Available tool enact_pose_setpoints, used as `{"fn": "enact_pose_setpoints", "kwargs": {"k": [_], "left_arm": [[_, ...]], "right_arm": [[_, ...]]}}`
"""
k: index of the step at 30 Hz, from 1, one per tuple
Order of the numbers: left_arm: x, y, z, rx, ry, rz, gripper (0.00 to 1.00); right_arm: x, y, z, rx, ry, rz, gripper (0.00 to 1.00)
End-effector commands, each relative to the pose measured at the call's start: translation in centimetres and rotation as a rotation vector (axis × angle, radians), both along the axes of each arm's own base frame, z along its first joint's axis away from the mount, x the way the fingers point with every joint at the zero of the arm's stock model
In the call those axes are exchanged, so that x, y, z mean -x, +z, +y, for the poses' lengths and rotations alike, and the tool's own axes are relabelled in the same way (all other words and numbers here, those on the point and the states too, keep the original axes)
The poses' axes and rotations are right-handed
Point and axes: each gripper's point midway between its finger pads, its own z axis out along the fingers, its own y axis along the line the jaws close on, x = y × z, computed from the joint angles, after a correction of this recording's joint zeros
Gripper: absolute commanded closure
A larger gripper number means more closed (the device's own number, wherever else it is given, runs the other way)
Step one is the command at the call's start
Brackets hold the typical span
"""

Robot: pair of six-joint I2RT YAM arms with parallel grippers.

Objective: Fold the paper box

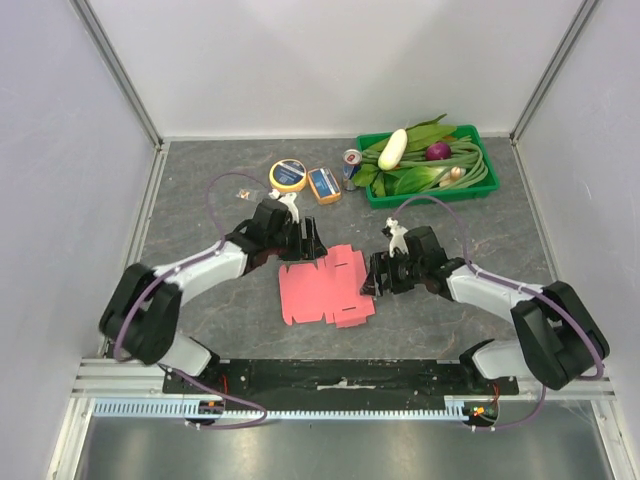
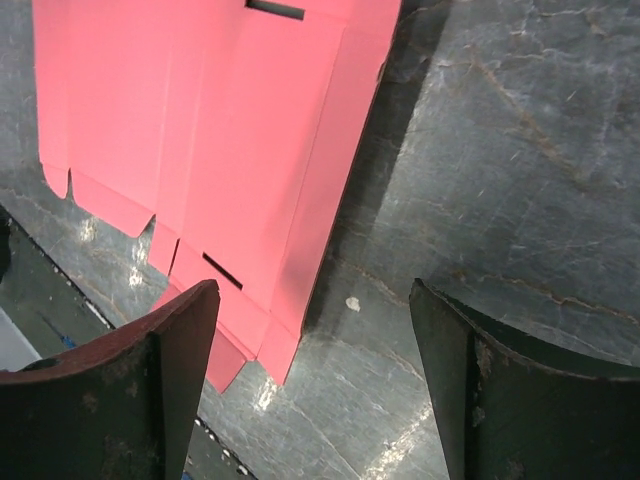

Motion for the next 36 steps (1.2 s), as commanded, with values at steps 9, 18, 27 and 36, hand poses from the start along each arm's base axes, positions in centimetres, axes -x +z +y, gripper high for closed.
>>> {"fn": "enact_pose_setpoints", "kwargs": {"k": [9, 18, 27, 36], "left_arm": [[-7.1, -4.4, -6.8, 0.039, -0.470, -0.093, 0.33], [-4.8, -6.7, -7.2, 0.106, -0.525, -0.029, 0.55], [-4.3, -4.1, -7.0, 0.133, -0.499, -0.049, 0.92], [-1.5, 3.4, -4.8, 0.162, -0.435, -0.146, 0.98]], "right_arm": [[0.3, 2.0, 1.6, -0.144, 0.086, -0.060, 0.16], [0.1, 0.5, 1.1, -0.102, 0.057, -0.038, 0.17], [-1.4, 1.0, 1.0, -0.093, -0.012, -0.047, 0.19], [-3.6, 5.5, 1.0, -0.193, -0.002, -0.134, 0.20]]}}
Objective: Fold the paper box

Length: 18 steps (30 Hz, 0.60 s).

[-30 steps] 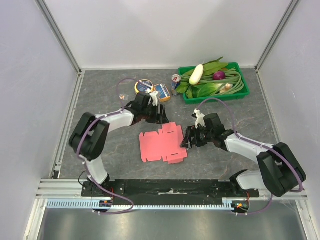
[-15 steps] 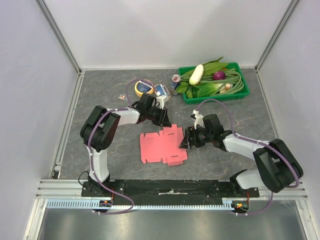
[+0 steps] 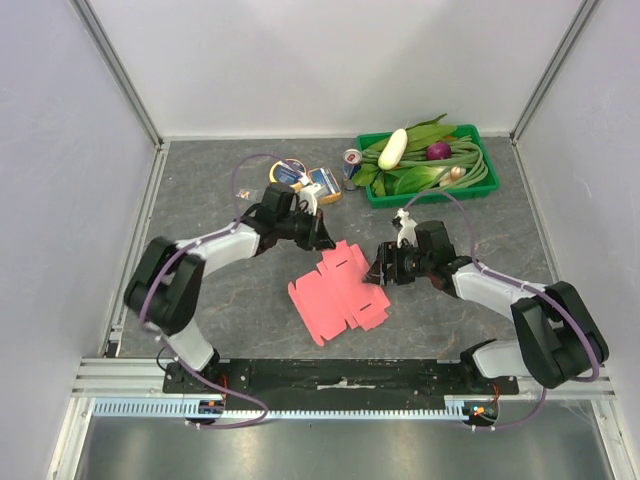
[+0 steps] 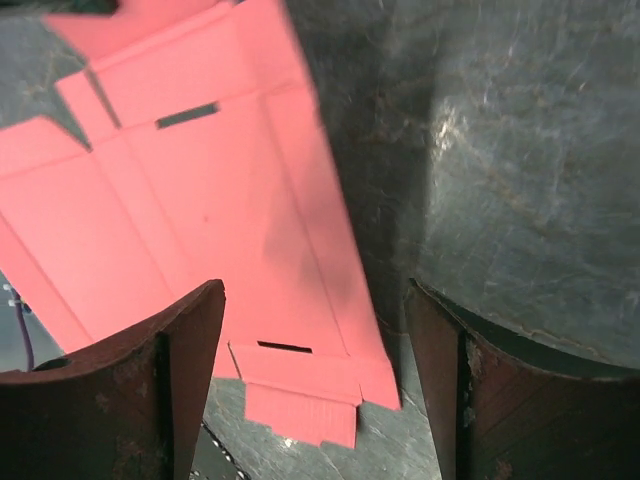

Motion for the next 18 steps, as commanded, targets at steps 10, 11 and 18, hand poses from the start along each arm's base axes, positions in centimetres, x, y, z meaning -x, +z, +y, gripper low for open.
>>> {"fn": "enact_pose_setpoints", "kwargs": {"k": [10, 11, 18], "left_arm": [[6.3, 9.7, 1.8, 0.264, 0.116, 0.026, 0.98], [6.6, 9.9, 1.9, 0.275, 0.114, 0.034, 0.98], [7.6, 12.1, 2.5, 0.279, 0.095, -0.011, 0.98]], "right_arm": [[-1.2, 11.6, 3.8, -0.298, 0.249, -0.356, 0.17], [-0.8, 11.5, 3.9, -0.311, 0.263, -0.360, 0.16], [0.5, 12.7, 5.0, -0.471, 0.344, -0.447, 0.19]]}}
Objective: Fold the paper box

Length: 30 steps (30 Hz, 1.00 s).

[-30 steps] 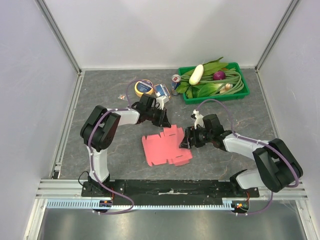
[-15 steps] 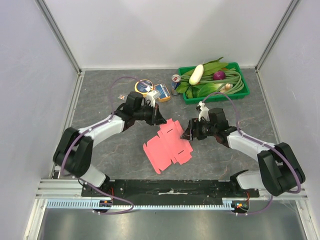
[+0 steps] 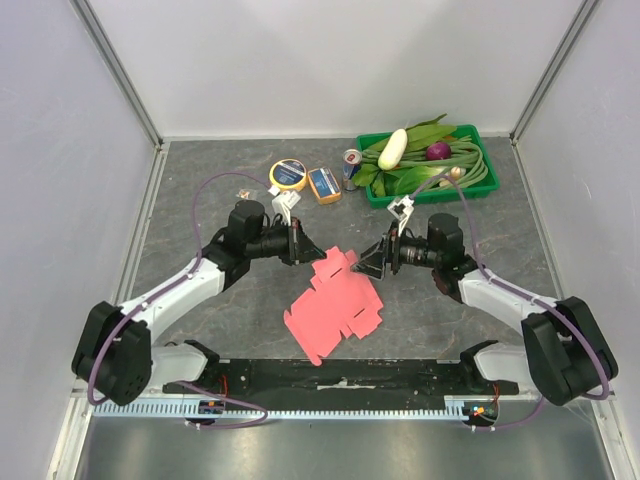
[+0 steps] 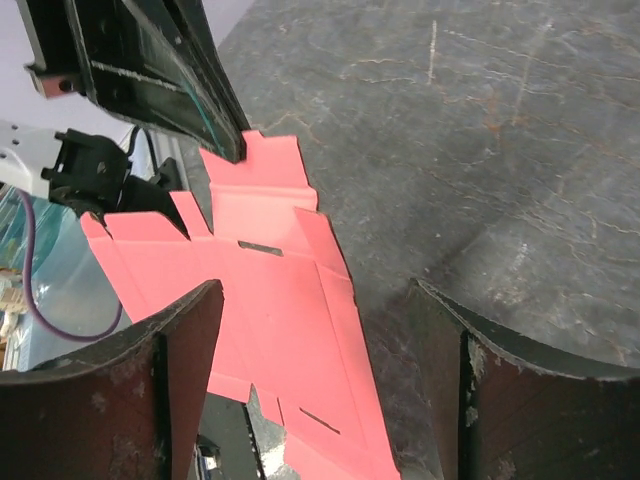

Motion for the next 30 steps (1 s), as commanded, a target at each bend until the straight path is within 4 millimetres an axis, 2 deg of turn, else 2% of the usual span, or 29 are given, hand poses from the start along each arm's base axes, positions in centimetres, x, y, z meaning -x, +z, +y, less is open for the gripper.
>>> {"fn": "enact_pose_setpoints", "kwargs": {"k": [1, 3, 4, 6, 9, 12, 18, 26, 28, 30], "left_arm": [[0.6, 3.7, 0.0, 0.061, -0.020, -0.045, 0.98], [0.8, 4.3, 0.2, 0.062, -0.025, -0.057, 0.98], [0.8, 4.4, 0.2, 0.063, -0.027, -0.062, 0.98], [0.9, 4.9, 0.4, 0.069, -0.033, -0.068, 0.98], [1.1, 5.5, 0.6, 0.084, -0.040, -0.072, 0.98], [1.3, 6.2, 0.9, 0.099, -0.044, -0.082, 0.98], [2.4, 8.1, 1.3, 0.150, -0.067, -0.106, 0.98], [4.6, 10.6, 1.3, 0.229, -0.129, -0.125, 0.98], [4.7, 10.8, 1.5, 0.230, -0.124, -0.133, 0.98], [4.8, 10.9, 1.5, 0.230, -0.122, -0.135, 0.98]], "right_arm": [[1.7, 2.4, 1.2, -0.160, 0.127, -0.106, 0.20], [2.5, 2.1, 1.2, -0.194, 0.150, -0.066, 0.22], [2.6, 2.9, 1.3, -0.223, 0.163, -0.112, 0.24], [3.1, 2.7, 1.2, -0.230, 0.171, -0.104, 0.27], [3.3, 3.3, 1.1, -0.244, 0.175, -0.148, 0.40], [4.1, 4.2, 1.0, -0.272, 0.192, -0.181, 0.48], [4.6, 4.8, 1.1, -0.292, 0.205, -0.209, 0.51], [5.0, 6.0, 1.9, -0.329, 0.248, -0.249, 0.48], [5.4, 6.3, 2.0, -0.353, 0.263, -0.222, 0.51], [6.4, 7.4, 2.0, -0.397, 0.300, -0.266, 0.56]]}}
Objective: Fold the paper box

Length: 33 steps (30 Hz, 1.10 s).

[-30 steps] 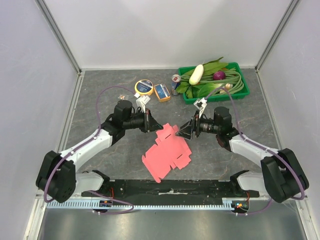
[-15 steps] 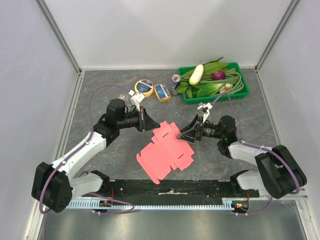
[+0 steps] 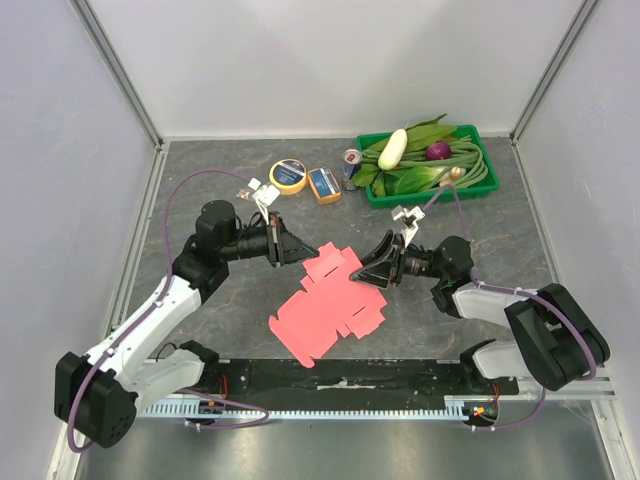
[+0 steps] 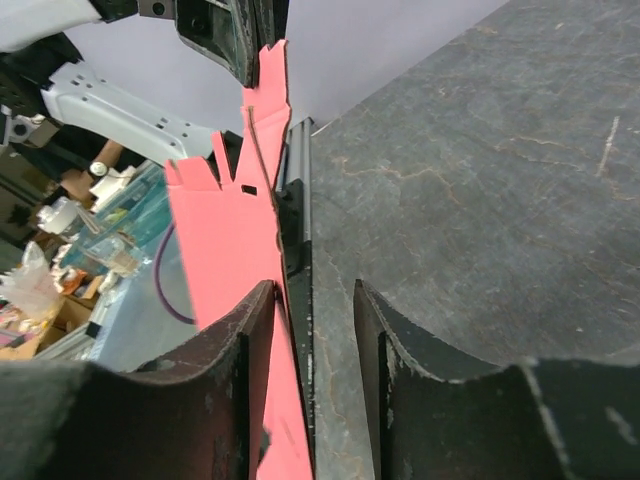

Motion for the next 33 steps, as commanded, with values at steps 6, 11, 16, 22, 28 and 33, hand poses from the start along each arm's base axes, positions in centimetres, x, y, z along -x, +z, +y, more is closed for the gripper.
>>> {"fn": "enact_pose_setpoints", "kwargs": {"k": [6, 11, 16, 22, 28, 33], "left_arm": [[0.8, 2.5, 0.4, 0.045, 0.013, -0.002, 0.98], [-0.5, 4.2, 2.2, -0.031, 0.162, -0.076, 0.43], [-1.5, 8.2, 1.9, -0.028, 0.168, -0.150, 0.38], [-3.4, 8.0, -0.9, -0.149, 0.058, -0.175, 0.72], [-2.5, 7.2, -2.2, -0.166, -0.117, -0.174, 0.66], [-0.7, 5.9, -2.5, -0.181, -0.206, -0.169, 0.73]], "right_arm": [[3.2, 5.1, 0.0, -0.174, 0.139, -0.086, 1.00], [3.4, 5.2, 0.1, -0.150, 0.161, -0.050, 1.00], [2.5, 3.5, 0.6, -0.010, 0.120, -0.014, 1.00], [2.5, 4.0, 1.8, 0.109, 0.091, -0.138, 1.00], [3.5, 5.1, 2.3, 0.130, 0.132, -0.172, 1.00], [3.7, 6.0, 2.2, 0.135, 0.129, -0.194, 1.00]]}}
